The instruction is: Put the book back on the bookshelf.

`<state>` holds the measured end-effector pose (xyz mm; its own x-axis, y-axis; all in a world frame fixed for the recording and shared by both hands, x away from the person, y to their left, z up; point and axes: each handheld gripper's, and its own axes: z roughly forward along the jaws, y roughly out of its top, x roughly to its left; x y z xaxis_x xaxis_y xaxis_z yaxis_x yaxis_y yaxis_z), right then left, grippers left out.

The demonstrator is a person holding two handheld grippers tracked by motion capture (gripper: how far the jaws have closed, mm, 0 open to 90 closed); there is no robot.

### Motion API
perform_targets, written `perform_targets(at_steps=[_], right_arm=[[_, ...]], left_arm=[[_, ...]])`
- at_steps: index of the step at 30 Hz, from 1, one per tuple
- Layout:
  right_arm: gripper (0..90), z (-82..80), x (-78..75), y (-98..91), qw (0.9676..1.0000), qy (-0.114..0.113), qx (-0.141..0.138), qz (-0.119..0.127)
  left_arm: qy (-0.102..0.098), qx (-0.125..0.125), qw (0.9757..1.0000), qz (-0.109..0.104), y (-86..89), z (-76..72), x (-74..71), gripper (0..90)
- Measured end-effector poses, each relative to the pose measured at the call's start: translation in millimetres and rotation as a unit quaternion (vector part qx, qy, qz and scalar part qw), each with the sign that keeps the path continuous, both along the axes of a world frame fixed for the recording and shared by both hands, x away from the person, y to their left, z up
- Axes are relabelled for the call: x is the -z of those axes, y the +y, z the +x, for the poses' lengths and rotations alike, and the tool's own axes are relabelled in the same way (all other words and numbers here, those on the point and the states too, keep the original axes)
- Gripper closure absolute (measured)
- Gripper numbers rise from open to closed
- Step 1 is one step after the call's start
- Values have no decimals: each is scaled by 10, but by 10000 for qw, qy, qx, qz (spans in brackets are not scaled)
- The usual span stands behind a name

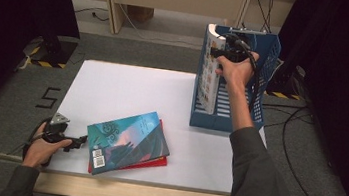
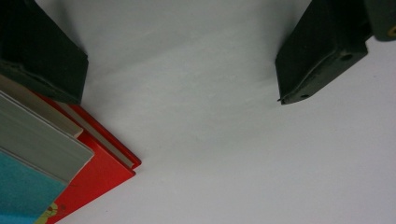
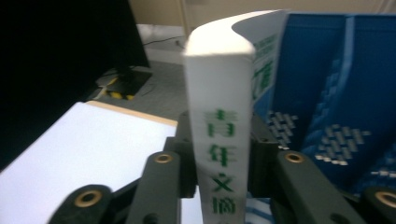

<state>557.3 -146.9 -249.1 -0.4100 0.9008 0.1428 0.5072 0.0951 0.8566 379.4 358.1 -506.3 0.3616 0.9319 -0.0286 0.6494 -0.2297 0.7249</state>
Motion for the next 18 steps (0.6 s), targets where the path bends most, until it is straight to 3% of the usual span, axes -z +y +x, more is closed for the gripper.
perform_targets(at_steps=[5,8,9,18], right_arm=[[685,-54,49,39,9999,27,-138,-39],[680,-142,179,-27,9991,218,-370,-16],[678,-171,224,-53,9987,224,-437,100],[693,-336,520,-201,9954,454,-829,169]], left_arm=[[6,3,10000,0,1,-1,-1,16],[6,5,10000,0,1,0,-2,15],[10,5,10000,1,1,0,-1,15],[11,3,10000,6,-1,0,-2,15]])
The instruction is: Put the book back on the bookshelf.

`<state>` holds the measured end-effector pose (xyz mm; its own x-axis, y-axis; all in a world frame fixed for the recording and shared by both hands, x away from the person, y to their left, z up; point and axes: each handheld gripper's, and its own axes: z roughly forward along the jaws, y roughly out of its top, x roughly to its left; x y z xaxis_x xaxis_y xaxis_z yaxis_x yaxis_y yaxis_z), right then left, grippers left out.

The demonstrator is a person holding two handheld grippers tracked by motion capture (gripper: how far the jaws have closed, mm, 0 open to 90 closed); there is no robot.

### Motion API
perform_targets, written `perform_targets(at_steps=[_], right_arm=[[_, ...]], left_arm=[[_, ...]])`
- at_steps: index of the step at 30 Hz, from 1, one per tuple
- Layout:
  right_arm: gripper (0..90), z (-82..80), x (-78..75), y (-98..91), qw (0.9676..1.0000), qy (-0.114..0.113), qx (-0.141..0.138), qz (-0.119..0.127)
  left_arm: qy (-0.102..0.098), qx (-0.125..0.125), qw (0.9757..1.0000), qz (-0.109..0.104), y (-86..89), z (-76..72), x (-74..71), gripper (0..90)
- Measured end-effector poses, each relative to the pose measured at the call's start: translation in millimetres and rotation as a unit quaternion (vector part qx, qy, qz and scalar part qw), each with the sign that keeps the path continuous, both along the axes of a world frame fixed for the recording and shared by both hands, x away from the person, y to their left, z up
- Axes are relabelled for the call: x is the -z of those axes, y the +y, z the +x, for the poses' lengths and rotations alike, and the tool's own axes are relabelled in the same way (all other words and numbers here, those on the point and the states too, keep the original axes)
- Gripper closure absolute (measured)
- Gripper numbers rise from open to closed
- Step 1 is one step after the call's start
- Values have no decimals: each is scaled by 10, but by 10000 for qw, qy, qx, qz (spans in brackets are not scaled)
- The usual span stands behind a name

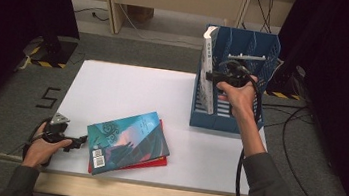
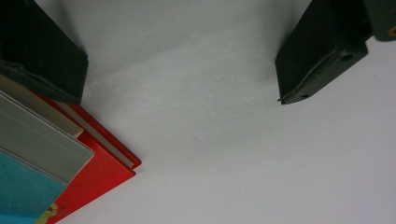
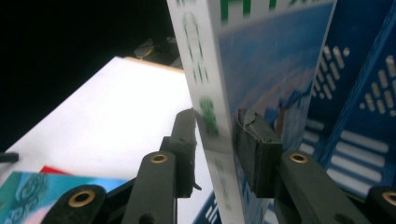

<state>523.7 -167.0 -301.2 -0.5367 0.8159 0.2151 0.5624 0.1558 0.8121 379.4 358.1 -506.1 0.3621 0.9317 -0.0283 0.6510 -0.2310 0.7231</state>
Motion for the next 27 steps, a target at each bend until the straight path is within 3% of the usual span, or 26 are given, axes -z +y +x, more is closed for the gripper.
perform_targets(at_steps=[2,3,15,18,22,27], right_arm=[[693,-18,78,-27,9999,83,-45,-74],[691,-30,134,-47,10000,67,-37,37],[705,28,189,24,9999,-63,56,-109],[699,83,235,12,9999,0,89,61],[695,89,243,3,9999,35,53,101],[662,31,359,35,9991,234,50,-343]], left_arm=[[0,-2,10000,0,-1,0,0,15],[-7,-10,10000,-13,-2,0,1,15],[-18,-14,10000,-14,-3,-1,2,15],[-10,-8,10000,-17,1,0,2,16],[-14,-13,10000,-16,-2,0,2,15],[-15,-13,10000,-14,-2,-1,2,15]])
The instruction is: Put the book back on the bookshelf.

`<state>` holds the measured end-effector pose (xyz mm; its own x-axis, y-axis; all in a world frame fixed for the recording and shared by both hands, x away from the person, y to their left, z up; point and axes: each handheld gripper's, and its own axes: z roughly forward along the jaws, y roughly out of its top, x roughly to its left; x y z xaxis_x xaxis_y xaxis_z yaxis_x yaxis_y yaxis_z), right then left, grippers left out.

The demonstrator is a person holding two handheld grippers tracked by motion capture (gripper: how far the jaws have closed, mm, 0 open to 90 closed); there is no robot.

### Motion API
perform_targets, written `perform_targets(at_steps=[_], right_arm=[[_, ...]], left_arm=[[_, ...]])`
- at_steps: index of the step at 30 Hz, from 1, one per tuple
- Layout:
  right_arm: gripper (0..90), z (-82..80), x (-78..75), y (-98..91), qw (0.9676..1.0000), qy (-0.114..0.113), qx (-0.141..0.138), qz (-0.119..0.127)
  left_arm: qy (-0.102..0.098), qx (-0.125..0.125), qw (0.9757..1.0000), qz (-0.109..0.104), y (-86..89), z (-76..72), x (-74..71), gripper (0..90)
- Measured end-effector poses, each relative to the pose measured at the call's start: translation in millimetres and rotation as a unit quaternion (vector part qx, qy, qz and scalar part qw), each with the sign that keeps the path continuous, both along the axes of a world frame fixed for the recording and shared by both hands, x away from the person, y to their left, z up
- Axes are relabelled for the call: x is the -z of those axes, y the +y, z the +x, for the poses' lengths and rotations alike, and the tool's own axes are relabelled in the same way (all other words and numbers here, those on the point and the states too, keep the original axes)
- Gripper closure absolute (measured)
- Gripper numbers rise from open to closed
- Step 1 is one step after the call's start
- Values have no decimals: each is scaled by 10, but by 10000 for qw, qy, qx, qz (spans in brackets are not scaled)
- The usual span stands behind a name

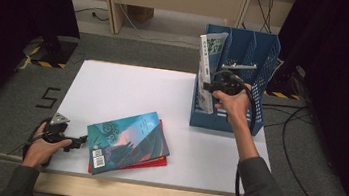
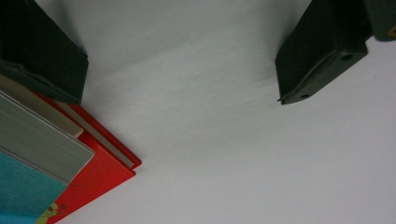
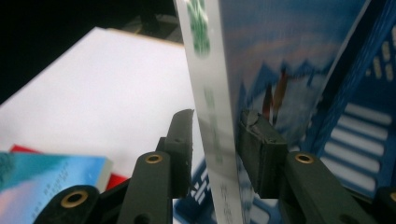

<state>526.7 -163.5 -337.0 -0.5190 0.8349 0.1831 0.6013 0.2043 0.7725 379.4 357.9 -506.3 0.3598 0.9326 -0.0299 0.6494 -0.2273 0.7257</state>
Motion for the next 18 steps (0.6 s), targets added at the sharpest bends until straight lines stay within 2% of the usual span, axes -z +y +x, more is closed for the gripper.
perform_targets(at_steps=[2,5,8,12,18], right_arm=[[680,-20,106,-41,9999,93,-31,-39],[680,-51,227,-112,9997,198,-86,93],[689,-85,281,-129,9993,286,-174,-156],[690,-111,363,-170,9992,323,-207,-85],[698,-102,389,-158,9993,277,-218,-114]], left_arm=[[0,1,10000,1,0,0,0,15],[-1,-1,10000,3,-1,0,0,15],[-1,-1,10000,4,-2,0,0,15],[-1,-2,10000,5,-2,0,0,15],[0,0,10000,7,-2,0,0,15]])
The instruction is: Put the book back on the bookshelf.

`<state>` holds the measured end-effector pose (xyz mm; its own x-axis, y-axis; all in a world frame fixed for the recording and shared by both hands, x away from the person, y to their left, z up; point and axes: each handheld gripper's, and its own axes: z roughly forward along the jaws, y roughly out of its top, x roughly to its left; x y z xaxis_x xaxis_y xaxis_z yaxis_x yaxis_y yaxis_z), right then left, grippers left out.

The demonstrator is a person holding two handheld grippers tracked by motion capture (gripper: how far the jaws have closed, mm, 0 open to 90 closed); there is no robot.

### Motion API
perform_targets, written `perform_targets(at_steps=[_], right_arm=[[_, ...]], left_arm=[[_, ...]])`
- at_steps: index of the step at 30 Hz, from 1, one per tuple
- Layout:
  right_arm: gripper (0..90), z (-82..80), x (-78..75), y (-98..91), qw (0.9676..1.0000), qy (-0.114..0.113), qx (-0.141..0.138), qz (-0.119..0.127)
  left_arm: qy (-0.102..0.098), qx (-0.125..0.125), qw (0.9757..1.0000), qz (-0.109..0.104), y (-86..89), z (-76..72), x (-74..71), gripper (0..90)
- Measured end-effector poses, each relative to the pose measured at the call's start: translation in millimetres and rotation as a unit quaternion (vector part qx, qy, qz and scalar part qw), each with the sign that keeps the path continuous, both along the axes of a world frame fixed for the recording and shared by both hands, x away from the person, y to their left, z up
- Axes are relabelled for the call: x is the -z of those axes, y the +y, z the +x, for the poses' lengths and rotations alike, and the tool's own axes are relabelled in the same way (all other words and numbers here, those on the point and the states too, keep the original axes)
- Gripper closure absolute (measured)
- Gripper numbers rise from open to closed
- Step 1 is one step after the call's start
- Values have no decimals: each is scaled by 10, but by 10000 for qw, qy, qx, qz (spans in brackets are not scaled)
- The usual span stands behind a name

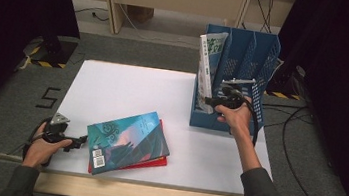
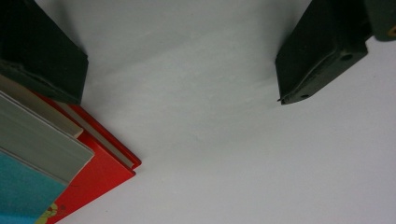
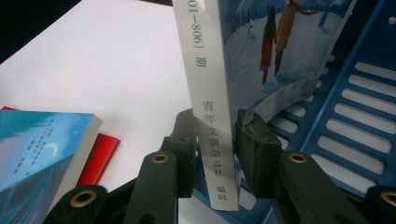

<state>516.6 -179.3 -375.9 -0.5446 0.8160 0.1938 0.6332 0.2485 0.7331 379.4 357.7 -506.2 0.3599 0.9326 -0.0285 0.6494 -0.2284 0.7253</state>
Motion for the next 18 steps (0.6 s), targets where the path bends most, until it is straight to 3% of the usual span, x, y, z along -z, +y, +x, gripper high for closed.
perform_targets(at_steps=[7,13,14,16,18], right_arm=[[696,24,58,21,9999,-145,-28,39],[694,-2,65,47,9996,-249,-19,-98],[655,-7,28,58,9998,-184,62,-64],[615,7,-105,42,9990,-162,136,393],[581,36,-309,50,9988,-369,145,291]], left_arm=[[-2,-6,10000,-1,-2,1,0,15],[-1,-5,10000,-6,1,0,1,15],[-1,-6,10000,-10,0,0,1,15],[0,-6,10000,-7,0,0,1,15],[1,-5,10000,-5,0,0,0,15]])
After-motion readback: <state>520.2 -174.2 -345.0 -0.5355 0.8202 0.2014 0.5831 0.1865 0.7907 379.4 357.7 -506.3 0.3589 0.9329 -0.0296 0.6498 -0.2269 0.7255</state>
